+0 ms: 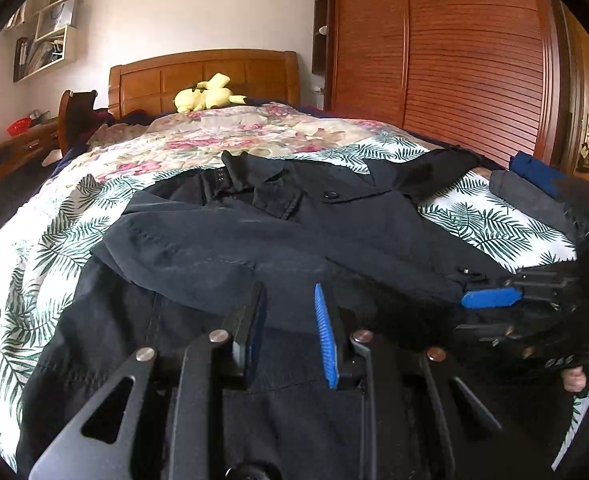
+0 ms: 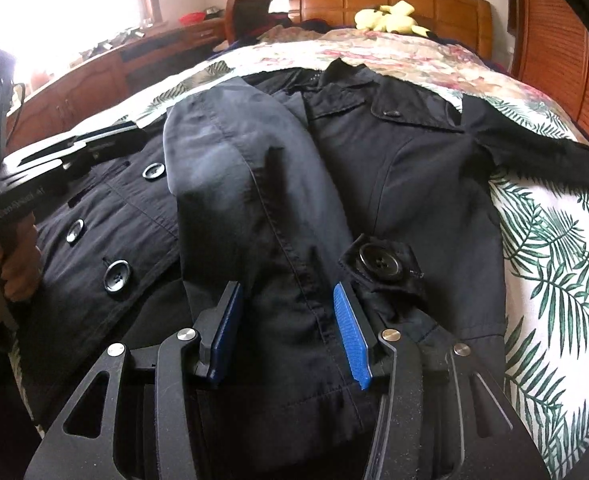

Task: Fold large clothes
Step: 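Open the right gripper on the folded sleeve and withdraw it, then move the right gripper to the coat's side edge and grasp it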

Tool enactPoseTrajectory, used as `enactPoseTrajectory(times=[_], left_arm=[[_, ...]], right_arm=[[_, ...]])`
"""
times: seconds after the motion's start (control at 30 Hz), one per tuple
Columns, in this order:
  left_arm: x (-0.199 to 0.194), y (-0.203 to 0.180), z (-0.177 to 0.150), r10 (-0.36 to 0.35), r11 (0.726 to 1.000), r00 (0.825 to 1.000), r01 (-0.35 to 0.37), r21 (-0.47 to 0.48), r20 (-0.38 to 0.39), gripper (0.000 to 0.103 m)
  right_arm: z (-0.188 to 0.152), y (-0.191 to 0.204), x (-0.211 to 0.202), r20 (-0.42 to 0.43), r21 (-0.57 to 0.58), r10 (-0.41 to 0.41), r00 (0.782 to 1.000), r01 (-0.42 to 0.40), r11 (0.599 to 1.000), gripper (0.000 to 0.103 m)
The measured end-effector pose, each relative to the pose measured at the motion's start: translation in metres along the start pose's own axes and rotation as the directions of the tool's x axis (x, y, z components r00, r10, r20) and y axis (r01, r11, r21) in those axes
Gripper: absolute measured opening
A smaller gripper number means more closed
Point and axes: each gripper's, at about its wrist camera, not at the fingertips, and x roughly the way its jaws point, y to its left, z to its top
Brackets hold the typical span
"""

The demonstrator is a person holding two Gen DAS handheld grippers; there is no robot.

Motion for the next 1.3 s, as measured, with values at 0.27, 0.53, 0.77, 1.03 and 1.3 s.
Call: enactPoseTrajectory(times=[0.27,0.53,0.77,1.03,1.3], left_arm=[[-0.006,0.000,0.000,-0.009,1.000,0.999,0.009,0.007,0.034,0.023],[-0.007,-0.001,0.000,-0.022,1.000,0.999,0.022,0.010,0.041,0.023],[-0.008,-0.003,0.000,-0.021,1.000,0.999,0.020,0.017,0.045,0.023],[-0.007,-0.005,0.000,-0.021,1.000,0.999,0.021,0.021,0.040,0.023],[-0.006,-0.006,0.000,-0.023,1.000,0.999,0.022,0.023,0.033,0.023]], right_arm=[[0.018,-0.024,-0.054,0.138,0.048,-0.076,0.987,0.070,0.996,0.048],[0.076,-0.104,-0.062,0.160,0.073,-0.268,0.950,0.259,0.963,0.061],[0.100,-0.196,-0.014,0.052,0.205,-0.376,0.925,0.359,0.911,0.068],[0.096,-0.281,0.018,-0.067,0.421,-0.388,0.919,0.379,0.824,0.068],[0.091,-0.314,0.032,-0.104,0.548,-0.325,0.940,0.327,0.770,0.009]])
